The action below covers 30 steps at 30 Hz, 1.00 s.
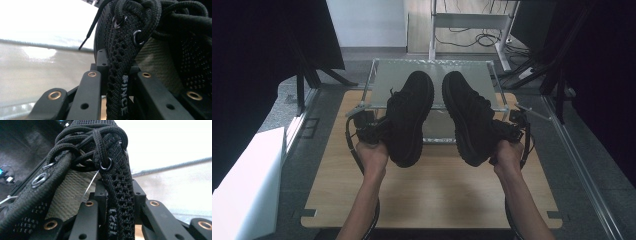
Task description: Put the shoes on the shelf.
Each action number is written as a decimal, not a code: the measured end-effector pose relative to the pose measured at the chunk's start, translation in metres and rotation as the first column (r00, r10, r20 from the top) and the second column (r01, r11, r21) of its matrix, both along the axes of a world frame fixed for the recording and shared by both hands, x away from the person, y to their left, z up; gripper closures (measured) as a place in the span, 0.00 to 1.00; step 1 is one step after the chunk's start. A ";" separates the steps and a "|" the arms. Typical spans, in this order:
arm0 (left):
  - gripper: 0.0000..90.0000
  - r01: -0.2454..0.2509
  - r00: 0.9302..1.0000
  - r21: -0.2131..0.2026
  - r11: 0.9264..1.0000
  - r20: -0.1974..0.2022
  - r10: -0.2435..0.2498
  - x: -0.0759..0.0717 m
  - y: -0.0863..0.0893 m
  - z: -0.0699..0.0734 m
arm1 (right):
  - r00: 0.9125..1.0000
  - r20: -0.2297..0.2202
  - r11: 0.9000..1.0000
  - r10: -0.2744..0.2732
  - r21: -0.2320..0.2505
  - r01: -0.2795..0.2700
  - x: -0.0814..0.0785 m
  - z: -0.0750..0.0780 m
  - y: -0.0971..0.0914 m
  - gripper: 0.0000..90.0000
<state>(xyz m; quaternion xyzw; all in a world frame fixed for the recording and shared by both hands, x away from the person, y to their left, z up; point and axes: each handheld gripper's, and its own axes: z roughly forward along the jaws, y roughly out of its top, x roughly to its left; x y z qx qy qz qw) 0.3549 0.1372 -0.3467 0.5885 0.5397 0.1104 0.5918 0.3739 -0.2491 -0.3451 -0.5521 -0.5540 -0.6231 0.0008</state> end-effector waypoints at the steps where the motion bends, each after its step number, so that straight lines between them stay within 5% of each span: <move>1: 0.89 -0.004 1.000 0.004 1.000 0.000 0.004 0.003 -0.001 0.002 | 1.000 -0.002 1.000 -0.005 -0.001 0.005 0.002 0.001 0.000 0.83; 12: 0.89 -0.041 0.999 0.018 0.999 -0.025 0.041 0.037 -0.010 0.020 | 0.996 -0.044 0.997 -0.073 0.012 0.073 0.031 0.009 0.003 0.83; 30: 0.88 -0.133 0.985 0.087 0.987 -0.103 0.142 0.094 -0.020 0.034 | 0.980 -0.082 0.980 -0.184 -0.092 0.176 0.084 0.021 0.022 0.83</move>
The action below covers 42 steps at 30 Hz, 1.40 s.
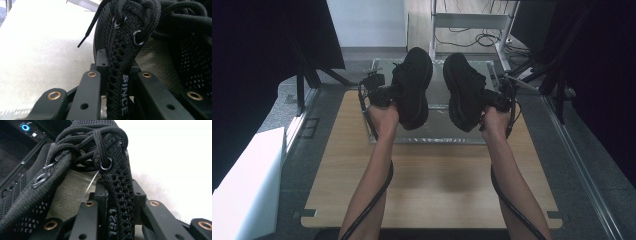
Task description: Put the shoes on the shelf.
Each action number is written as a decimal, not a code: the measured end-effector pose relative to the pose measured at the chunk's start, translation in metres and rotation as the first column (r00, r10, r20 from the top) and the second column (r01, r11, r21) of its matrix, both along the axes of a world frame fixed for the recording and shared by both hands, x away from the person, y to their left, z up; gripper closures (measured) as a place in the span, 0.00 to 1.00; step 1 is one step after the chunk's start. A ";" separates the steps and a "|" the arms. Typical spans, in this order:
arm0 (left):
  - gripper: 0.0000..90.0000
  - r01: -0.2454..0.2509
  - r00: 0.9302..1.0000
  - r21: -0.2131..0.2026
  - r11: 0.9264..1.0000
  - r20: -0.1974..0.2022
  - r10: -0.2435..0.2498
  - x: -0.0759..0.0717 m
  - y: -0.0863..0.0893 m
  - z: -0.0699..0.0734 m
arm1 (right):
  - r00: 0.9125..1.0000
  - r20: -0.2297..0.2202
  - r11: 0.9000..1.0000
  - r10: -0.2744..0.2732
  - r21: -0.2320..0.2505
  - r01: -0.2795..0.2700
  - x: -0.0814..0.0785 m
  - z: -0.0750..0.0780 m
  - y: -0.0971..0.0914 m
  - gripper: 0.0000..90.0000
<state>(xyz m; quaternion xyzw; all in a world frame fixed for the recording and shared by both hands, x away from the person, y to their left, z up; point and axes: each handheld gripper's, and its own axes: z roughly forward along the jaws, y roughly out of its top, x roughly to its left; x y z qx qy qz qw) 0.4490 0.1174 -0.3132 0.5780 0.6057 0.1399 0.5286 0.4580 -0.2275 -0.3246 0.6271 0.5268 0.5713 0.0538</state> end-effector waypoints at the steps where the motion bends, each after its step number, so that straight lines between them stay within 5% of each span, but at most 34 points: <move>1: 0.88 -0.001 1.000 0.007 1.000 -0.006 0.002 0.003 -0.001 0.000 | 1.000 -0.005 1.000 -0.002 -0.005 0.002 0.003 0.000 0.002 0.83; 16: 0.87 -0.052 0.997 0.120 0.991 -0.054 0.059 0.034 -0.023 0.012 | 0.998 -0.024 0.992 -0.055 -0.119 0.051 0.028 0.008 0.016 0.82; 23: 0.85 -0.056 0.995 0.151 0.987 -0.071 0.068 0.040 -0.031 0.014 | 0.998 -0.007 0.969 -0.069 -0.237 0.065 0.035 0.015 0.030 0.81; 33: 0.74 -0.030 0.995 0.168 0.985 -0.087 0.045 0.044 -0.042 0.014 | 0.997 0.001 0.963 -0.073 -0.258 0.071 0.038 0.016 0.043 0.72; 42: 0.61 -0.014 0.993 0.155 0.988 -0.114 0.032 0.048 -0.048 0.011 | 0.999 0.016 0.970 -0.040 -0.240 0.043 0.040 0.013 0.047 0.62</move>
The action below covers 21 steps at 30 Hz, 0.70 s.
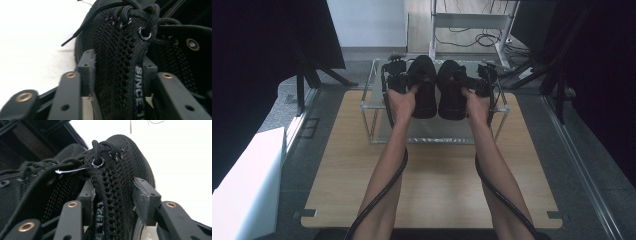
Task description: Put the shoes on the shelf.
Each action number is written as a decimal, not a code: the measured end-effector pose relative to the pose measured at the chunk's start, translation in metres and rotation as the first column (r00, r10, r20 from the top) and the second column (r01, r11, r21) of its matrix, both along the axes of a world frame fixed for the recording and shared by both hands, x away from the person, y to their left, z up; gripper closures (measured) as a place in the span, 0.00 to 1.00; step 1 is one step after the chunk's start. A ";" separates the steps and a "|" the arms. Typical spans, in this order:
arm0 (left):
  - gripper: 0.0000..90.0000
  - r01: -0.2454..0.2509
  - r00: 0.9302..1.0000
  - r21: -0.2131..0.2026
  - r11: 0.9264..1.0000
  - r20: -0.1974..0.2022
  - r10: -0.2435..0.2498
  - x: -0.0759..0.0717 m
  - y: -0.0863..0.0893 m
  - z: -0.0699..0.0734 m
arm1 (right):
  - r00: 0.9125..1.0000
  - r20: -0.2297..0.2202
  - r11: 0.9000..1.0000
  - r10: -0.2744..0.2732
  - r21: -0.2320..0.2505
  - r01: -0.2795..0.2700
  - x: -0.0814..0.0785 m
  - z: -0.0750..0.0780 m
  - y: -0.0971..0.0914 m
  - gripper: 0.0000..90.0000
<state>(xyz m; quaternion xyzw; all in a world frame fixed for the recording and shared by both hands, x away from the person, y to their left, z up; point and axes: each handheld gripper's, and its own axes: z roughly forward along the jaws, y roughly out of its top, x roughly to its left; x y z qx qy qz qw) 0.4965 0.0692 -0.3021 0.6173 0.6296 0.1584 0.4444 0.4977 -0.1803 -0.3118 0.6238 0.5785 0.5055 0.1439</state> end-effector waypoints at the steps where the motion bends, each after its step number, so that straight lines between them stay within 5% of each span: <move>1: 0.60 0.000 1.000 0.003 1.000 0.001 0.000 0.000 -0.001 0.000 | 1.000 0.002 1.000 0.003 0.006 -0.003 0.000 -0.001 -0.001 0.60; 10: 0.42 0.054 0.998 -0.085 0.995 0.028 -0.052 -0.001 0.006 -0.004 | 0.993 0.061 0.988 0.097 0.112 -0.103 0.003 -0.007 -0.013 0.43; 16: 0.41 0.117 0.988 -0.144 0.983 0.121 -0.100 -0.015 0.020 0.006 | 0.970 0.143 0.965 0.198 0.143 -0.219 -0.008 0.007 -0.028 0.40; 21: 0.46 0.179 0.971 -0.139 0.974 0.183 -0.153 -0.034 0.036 0.014 | 0.953 0.190 0.944 0.234 0.192 -0.270 -0.019 0.009 -0.044 0.41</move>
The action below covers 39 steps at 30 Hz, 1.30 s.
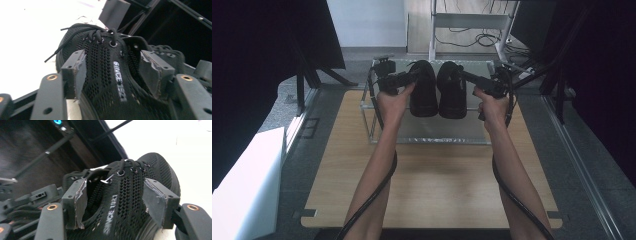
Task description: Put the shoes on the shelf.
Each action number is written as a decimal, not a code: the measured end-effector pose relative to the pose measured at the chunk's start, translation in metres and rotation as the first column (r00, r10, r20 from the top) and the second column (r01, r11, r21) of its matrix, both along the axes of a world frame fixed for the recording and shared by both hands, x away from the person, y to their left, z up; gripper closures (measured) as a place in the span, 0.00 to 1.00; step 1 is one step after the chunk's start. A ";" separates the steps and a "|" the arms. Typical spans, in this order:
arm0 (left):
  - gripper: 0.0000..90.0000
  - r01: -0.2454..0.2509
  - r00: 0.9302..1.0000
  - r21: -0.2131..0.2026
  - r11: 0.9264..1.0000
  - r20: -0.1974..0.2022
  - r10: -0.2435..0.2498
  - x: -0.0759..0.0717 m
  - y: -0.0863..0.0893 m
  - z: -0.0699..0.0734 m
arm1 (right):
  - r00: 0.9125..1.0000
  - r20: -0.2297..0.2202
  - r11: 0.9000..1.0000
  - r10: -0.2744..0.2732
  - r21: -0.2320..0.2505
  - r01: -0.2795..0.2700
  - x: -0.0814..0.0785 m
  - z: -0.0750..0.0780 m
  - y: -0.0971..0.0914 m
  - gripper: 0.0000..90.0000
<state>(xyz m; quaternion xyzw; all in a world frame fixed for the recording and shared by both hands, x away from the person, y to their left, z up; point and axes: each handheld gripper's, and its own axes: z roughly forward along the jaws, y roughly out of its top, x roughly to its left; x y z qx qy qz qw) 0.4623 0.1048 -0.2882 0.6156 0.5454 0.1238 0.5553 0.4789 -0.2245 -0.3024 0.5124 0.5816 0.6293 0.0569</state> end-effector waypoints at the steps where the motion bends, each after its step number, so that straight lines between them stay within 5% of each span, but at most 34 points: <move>1: 0.49 0.006 1.000 0.000 1.000 0.007 -0.006 -0.004 0.003 0.000 | 1.000 0.024 1.000 0.016 0.010 -0.017 -0.006 -0.001 -0.007 0.41; 10: 0.60 0.092 0.993 -0.069 0.993 0.078 -0.086 -0.038 0.022 -0.014 | 0.994 0.049 0.995 0.094 0.023 -0.095 -0.034 -0.020 -0.026 0.43; 19: 0.84 0.174 0.981 -0.100 0.980 0.107 -0.163 -0.076 0.027 -0.053 | 0.986 0.068 0.988 0.154 0.012 -0.155 -0.075 -0.054 -0.027 0.79; 22: 0.95 0.217 0.972 -0.103 0.971 0.120 -0.205 -0.089 0.025 -0.070 | 0.981 0.078 0.981 0.179 0.062 -0.184 -0.089 -0.072 -0.022 0.94; 29: 0.99 0.275 0.956 -0.102 0.956 0.134 -0.260 -0.098 0.011 -0.081 | 0.969 0.088 0.962 0.229 0.128 -0.239 -0.093 -0.084 -0.008 0.99; 33: 0.99 0.251 0.963 -0.048 0.967 0.116 -0.244 -0.093 0.004 -0.084 | 0.970 0.089 0.963 0.227 0.128 -0.237 -0.090 -0.085 -0.003 1.00; 35: 0.99 0.246 0.964 -0.047 0.968 0.121 -0.239 -0.091 0.004 -0.085 | 0.972 0.092 0.971 0.219 0.073 -0.225 -0.089 -0.083 -0.001 1.00; 39: 0.99 0.238 0.966 -0.051 0.970 0.115 -0.231 -0.086 0.003 -0.086 | 0.975 0.085 0.974 0.207 0.070 -0.213 -0.085 -0.082 0.000 1.00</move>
